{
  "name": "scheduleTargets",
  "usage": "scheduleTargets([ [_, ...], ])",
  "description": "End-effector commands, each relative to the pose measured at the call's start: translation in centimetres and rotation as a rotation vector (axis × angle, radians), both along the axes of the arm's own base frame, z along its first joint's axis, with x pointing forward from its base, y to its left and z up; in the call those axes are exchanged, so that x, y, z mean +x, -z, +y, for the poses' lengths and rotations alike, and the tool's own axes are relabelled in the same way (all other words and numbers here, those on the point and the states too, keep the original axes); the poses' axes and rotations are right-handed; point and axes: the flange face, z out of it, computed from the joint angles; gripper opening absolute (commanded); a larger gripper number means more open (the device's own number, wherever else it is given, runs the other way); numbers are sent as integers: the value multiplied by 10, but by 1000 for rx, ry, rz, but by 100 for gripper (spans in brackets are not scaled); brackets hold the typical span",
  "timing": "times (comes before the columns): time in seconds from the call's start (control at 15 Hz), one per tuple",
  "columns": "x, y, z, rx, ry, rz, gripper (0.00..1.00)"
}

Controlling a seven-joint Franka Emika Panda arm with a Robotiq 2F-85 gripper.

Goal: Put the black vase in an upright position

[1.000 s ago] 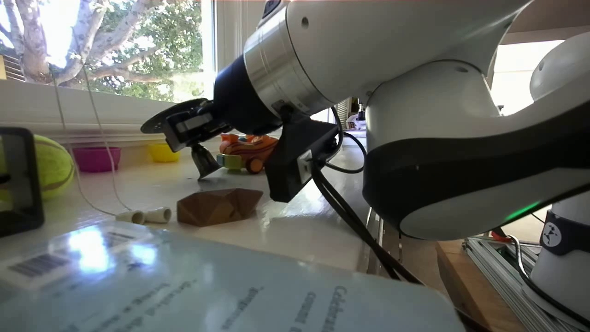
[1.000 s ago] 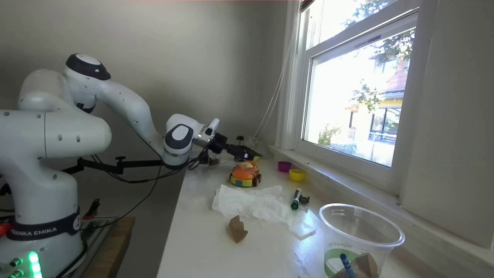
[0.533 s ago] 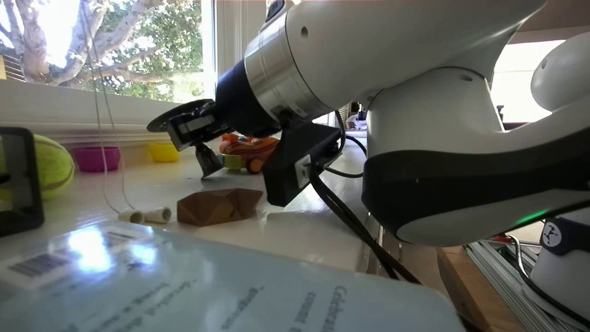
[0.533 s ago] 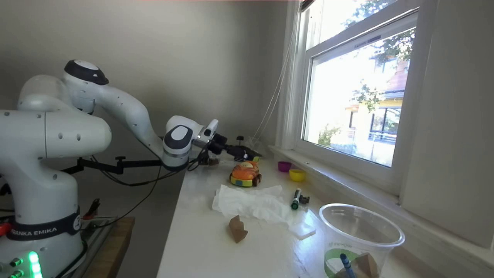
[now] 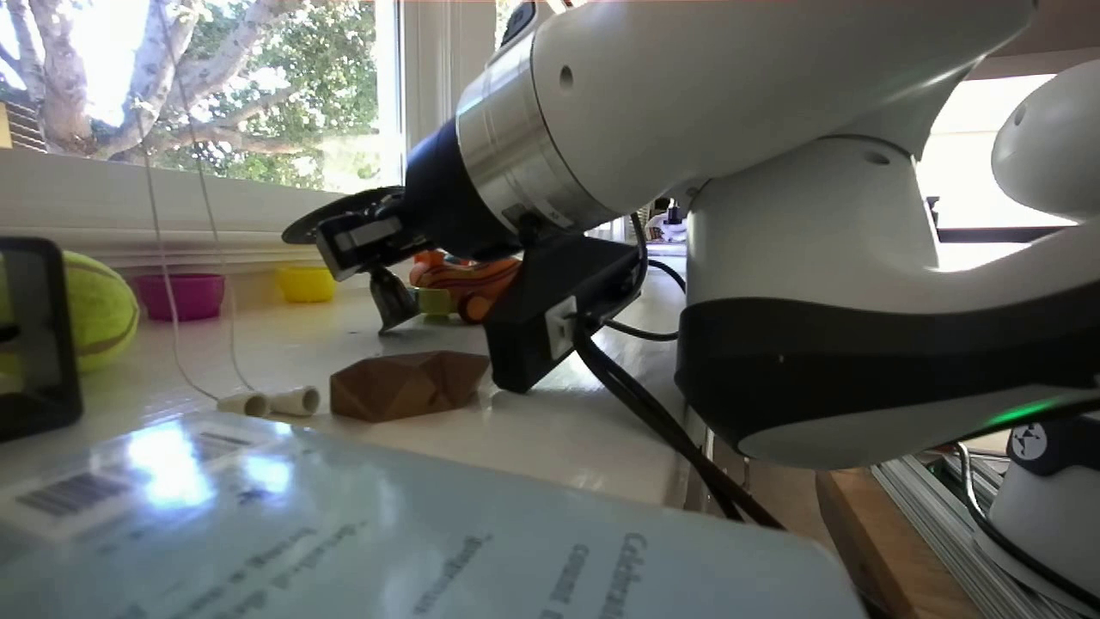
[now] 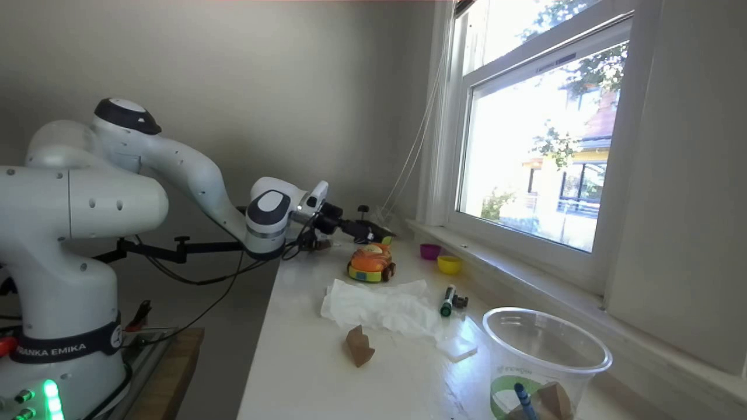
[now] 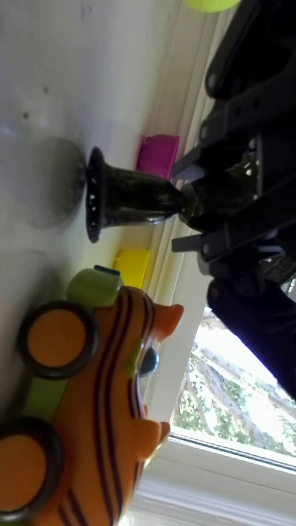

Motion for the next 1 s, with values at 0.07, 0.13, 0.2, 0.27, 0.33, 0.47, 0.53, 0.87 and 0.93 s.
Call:
scheduleTargets([
  [0.07, -4, -7, 3, 5, 27, -53, 78],
  [0.13, -4, -9, 3, 8, 29, -58, 84],
  [0.2, -3, -11, 4, 11, 30, -60, 92],
  [0.27, -3, -13, 4, 16, 32, -63, 98],
  [0.33, -3, -15, 5, 20, 35, -64, 100],
  [0.47, -1, -18, 5, 39, 47, -36, 100],
  [0.53, 1, -19, 5, 56, 52, -1, 100],
  [0.87, 30, -41, 2, 131, 83, 92, 100],
  [0.93, 39, -48, 2, 140, 86, 93, 100],
])
